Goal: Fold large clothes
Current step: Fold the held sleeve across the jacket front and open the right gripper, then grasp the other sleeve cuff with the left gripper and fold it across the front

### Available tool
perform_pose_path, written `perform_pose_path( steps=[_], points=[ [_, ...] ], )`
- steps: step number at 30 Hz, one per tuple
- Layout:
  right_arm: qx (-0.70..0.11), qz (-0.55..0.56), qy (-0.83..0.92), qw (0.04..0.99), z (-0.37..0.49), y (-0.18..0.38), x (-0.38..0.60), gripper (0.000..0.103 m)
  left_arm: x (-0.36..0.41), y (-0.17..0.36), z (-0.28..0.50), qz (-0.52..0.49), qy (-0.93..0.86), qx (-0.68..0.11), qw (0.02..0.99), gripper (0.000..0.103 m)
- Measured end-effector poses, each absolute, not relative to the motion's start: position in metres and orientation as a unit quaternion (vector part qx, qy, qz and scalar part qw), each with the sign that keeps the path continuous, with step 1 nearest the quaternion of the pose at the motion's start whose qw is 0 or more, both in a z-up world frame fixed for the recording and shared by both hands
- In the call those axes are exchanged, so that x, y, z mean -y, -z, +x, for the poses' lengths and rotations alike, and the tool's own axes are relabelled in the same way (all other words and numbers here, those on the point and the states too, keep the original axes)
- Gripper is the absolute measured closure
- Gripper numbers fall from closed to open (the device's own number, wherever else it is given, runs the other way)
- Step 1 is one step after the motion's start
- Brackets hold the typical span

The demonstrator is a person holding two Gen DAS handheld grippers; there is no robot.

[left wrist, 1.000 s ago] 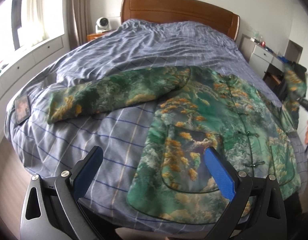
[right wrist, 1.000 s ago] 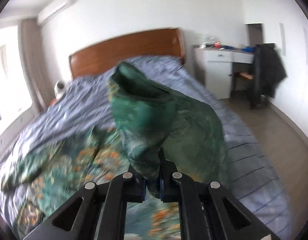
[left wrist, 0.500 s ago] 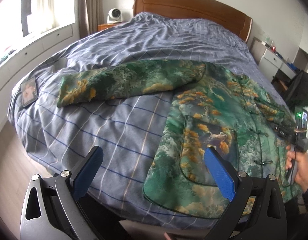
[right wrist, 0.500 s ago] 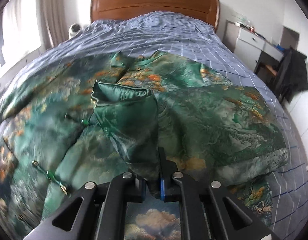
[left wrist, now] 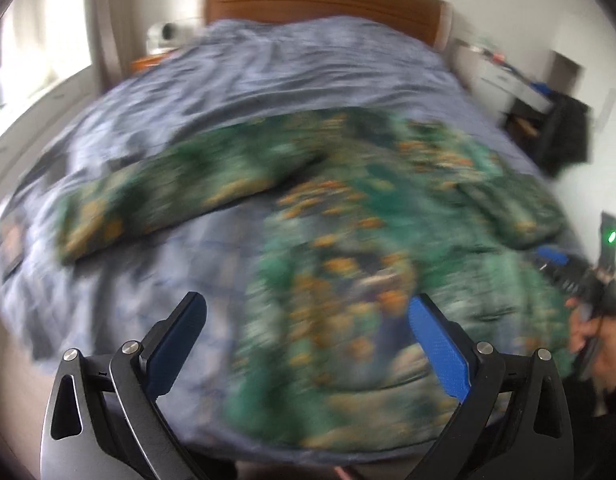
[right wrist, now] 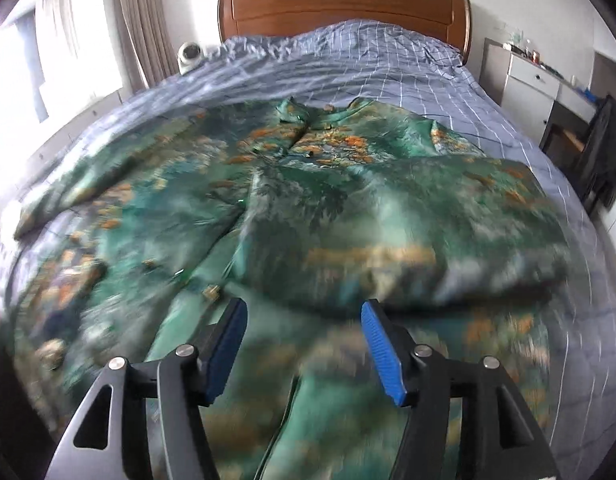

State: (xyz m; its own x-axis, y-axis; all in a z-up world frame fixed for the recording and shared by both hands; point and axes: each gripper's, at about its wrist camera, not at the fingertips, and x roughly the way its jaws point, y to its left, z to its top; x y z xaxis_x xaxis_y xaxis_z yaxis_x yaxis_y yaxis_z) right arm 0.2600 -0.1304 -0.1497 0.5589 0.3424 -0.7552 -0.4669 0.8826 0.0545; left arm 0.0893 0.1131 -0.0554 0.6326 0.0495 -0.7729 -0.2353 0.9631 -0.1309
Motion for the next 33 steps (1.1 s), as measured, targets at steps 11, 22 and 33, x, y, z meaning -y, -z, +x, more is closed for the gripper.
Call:
perform_pose_path(
  steps=[11, 22, 33],
  points=[
    [-0.394, 0.013, -0.209, 0.895, 0.185, 0.130, 0.200, 0.042, 0.015, 0.080, 0.280, -0.141, 0.195, -0.500, 0.832, 0.006],
    [-0.378, 0.027, -0.194, 0.905, 0.169, 0.126, 0.226, 0.042, 0.068, 0.150, 0.349, -0.099, 0.132, -0.588, 0.792, 0.092],
    [-0.376, 0.031, -0.198, 0.905, 0.220, 0.116, 0.245, 0.042, -0.005, 0.117, 0.383, -0.132, 0.084, -0.528, 0.834, 0.094]
  ],
)
